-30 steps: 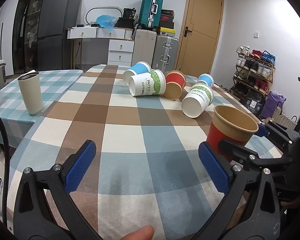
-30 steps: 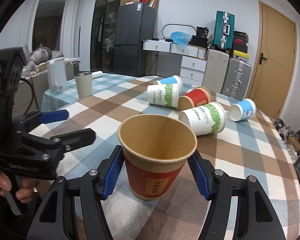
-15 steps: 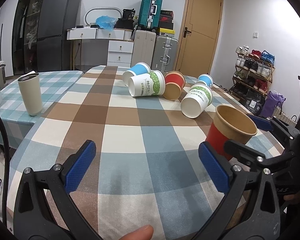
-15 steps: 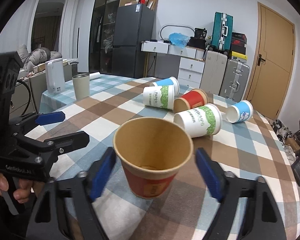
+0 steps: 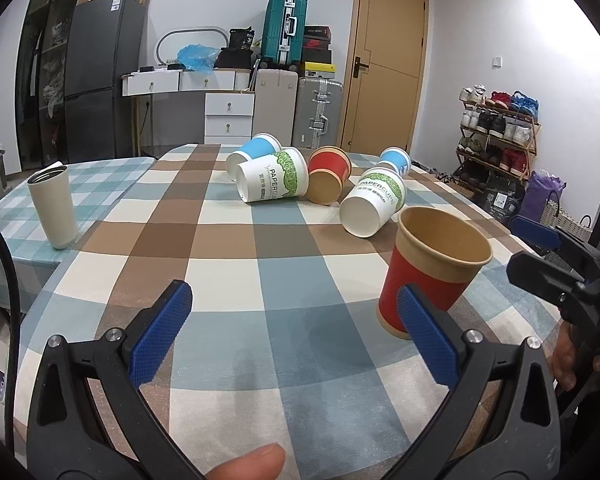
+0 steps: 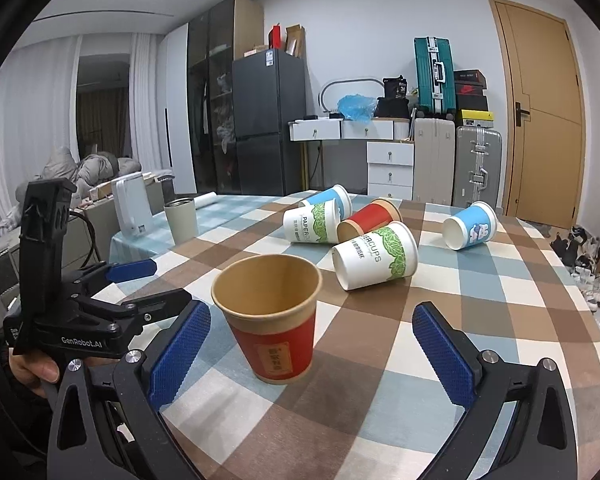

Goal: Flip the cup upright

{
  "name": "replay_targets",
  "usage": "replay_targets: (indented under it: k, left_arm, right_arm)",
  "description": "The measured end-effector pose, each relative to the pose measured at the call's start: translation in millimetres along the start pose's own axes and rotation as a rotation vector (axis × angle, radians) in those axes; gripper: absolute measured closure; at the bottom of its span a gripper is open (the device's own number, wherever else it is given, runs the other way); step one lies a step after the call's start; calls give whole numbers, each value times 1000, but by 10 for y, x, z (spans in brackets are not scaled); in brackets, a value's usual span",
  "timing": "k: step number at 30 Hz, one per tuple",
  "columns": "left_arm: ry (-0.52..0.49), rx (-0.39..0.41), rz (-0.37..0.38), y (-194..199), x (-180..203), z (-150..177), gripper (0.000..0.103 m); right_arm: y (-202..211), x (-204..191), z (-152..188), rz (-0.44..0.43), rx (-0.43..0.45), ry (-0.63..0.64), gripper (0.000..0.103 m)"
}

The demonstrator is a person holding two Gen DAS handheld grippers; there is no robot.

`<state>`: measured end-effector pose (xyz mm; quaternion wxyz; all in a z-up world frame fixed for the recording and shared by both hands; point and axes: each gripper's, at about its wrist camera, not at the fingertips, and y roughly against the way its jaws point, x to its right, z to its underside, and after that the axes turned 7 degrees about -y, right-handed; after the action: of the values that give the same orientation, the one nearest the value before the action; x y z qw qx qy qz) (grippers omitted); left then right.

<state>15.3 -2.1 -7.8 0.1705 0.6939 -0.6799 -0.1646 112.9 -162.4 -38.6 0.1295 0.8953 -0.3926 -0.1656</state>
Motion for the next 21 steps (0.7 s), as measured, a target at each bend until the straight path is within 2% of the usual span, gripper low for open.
replay_targets:
  k: [5,21]
  left_arm:
    - [-11,8,4,-6,36,14,1]
    - [-13,20,6,-11,36,12,1]
  right_arm:
    - [59,20,23,-15,21,-9,0]
    - [84,39,66,-29,12,-17,0]
